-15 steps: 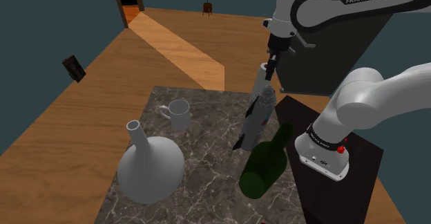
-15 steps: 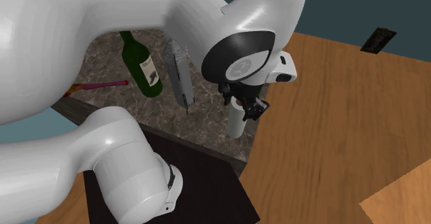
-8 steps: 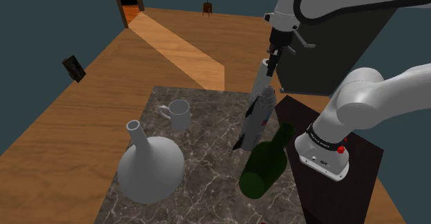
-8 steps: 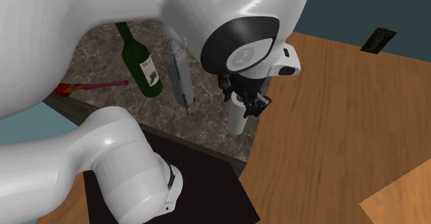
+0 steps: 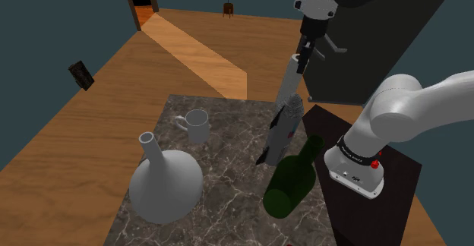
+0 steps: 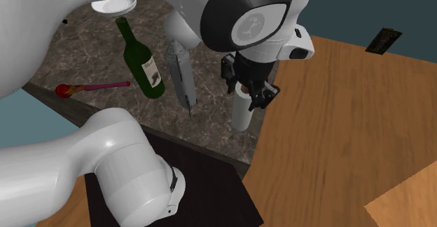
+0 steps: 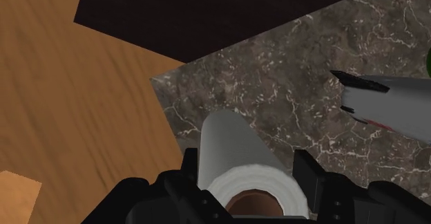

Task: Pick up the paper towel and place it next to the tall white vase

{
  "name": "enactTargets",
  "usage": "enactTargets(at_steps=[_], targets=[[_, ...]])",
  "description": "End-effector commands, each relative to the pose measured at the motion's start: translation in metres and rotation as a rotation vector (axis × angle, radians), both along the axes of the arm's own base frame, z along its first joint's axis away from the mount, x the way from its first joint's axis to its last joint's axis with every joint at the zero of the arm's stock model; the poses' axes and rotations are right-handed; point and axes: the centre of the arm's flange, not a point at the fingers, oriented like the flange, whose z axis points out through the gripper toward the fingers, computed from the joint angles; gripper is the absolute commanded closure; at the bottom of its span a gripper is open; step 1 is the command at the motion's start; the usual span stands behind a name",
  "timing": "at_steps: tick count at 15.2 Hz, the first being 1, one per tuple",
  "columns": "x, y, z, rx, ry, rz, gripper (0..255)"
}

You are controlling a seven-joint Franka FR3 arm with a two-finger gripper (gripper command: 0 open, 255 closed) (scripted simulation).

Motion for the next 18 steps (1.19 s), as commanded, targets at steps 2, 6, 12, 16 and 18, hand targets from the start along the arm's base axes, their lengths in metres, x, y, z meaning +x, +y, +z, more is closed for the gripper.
enactTargets(at_steps=[2, 6, 12, 16, 18], targets=[[0.000, -0.001, 0.015, 0.000, 0.000, 0.000, 255], [0.000, -0.001, 0.036, 0.000, 0.000, 0.000, 255], [0.000, -0.001, 0.068, 0.000, 0.000, 0.000, 255], [0.000, -0.001, 0.089, 0.000, 0.000, 0.000, 255], [0.000, -0.001, 0.100, 0.000, 0.000, 0.000, 255]])
